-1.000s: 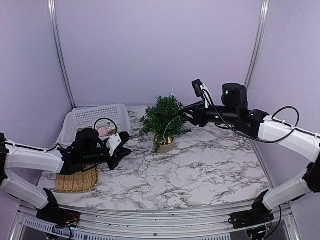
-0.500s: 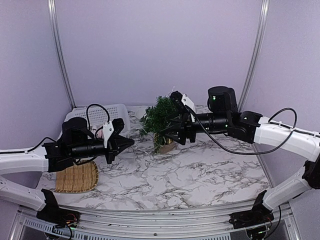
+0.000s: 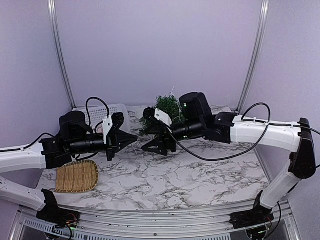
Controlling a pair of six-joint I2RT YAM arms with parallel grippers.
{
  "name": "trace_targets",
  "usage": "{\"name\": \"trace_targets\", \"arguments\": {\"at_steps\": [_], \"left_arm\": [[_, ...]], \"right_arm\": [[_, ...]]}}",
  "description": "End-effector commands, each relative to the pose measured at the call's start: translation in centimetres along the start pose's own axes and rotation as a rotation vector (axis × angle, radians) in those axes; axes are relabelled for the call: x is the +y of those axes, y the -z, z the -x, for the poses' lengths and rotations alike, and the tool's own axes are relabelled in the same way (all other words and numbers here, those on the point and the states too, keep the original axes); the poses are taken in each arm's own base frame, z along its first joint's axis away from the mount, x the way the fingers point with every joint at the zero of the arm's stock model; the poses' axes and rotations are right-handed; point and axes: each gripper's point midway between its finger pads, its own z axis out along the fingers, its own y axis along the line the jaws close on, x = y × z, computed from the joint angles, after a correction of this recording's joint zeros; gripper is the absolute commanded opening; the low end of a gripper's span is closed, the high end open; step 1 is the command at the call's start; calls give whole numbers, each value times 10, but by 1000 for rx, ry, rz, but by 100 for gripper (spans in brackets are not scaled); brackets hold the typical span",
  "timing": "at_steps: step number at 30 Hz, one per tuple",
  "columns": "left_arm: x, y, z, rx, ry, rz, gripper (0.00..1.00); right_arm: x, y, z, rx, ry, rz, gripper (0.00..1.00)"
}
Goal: Decorate the small christmas tree
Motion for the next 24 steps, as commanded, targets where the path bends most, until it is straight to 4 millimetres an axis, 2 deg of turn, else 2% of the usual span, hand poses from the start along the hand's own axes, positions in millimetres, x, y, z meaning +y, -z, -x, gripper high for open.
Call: {"name": "trace_targets", "arguments": {"at_steps": [1, 6, 7, 8, 11, 13, 15, 17, 21, 22, 24], "left_arm": [[-4, 5, 25, -53, -5, -22, 0], [-4, 5, 27, -58, -3, -24, 0], [-4, 5, 27, -58, -2, -23, 0], [-4, 5, 28, -59, -2, -23, 0], [-2, 6, 27, -57, 0, -16, 0], [-1, 7, 26, -56, 3, -5, 0], [3, 10, 27, -60, 6, 26, 0], [16, 16, 31, -81, 29, 103, 0], [42, 43, 42, -179, 78, 257, 48], [47, 49, 42, -195, 86, 292, 56], [55, 61, 40, -219, 98, 342, 65]], "right_arm": [[6, -11, 18, -37, 47, 30, 73], [-3, -26, 13, -11, 56, -2, 67], [-5, -28, 13, -8, 58, -8, 62], [-6, -30, 14, -7, 61, -17, 53], [-11, -27, 19, -21, 69, -58, 19], [-13, -21, 24, -39, 68, -82, 2], [-13, -12, 35, -70, 67, -103, 0], [-13, 3, 48, -105, 71, -137, 0], [-12, 32, 74, -168, 85, -191, 0], [-12, 39, 81, -183, 89, -200, 0], [-10, 50, 91, -203, 99, -211, 0]]}}
